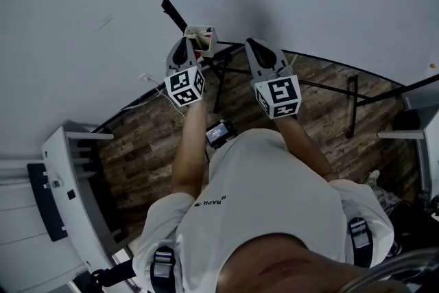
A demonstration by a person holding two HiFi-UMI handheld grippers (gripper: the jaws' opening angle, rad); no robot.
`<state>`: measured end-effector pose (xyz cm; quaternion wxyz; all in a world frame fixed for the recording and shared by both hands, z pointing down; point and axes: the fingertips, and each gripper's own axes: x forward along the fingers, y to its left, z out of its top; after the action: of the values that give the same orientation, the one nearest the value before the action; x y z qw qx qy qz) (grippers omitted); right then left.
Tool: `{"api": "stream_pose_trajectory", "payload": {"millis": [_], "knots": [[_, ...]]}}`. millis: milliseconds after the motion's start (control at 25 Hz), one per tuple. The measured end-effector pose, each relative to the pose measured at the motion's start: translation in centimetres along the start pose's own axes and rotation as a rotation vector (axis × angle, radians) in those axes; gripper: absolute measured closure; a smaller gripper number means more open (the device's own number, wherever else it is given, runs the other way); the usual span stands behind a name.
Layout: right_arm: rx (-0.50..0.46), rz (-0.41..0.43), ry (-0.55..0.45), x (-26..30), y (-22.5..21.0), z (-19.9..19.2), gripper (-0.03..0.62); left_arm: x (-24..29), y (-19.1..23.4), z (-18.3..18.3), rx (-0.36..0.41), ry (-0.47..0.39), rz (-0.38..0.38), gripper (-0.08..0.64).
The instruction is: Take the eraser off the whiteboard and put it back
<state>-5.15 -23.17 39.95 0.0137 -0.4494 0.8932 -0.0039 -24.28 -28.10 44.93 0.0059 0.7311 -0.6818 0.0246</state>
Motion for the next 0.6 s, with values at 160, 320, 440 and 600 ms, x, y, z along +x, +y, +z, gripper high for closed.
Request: {"api": "stream_pose_trajectory", "payload": {"millis": [160, 320, 440, 600], "knots": [[-0.001, -0.003, 0.003, 0.2, 0.1, 0.1, 0.58, -0.9, -1.1, 1.2, 0.001, -0.02, -0.013, 0.557], [-0.002, -0.005, 0.002, 0.1, 0.1, 0.1, 0.58, -1.8, -2.4, 2.6, 0.007, -0.045, -0.024, 0.558], [0.0, -0.01, -0.002, -0.1, 0.3, 0.3, 0.58, -2.7, -3.0, 3.2, 0.004, -0.056, -0.032, 0.558], [-0.001, -0.017, -0.007, -0.4, 0.4, 0.4, 0.58, -3.7, -3.7, 3.8, -0.004, -0.069, -0.035, 0.558]]}}
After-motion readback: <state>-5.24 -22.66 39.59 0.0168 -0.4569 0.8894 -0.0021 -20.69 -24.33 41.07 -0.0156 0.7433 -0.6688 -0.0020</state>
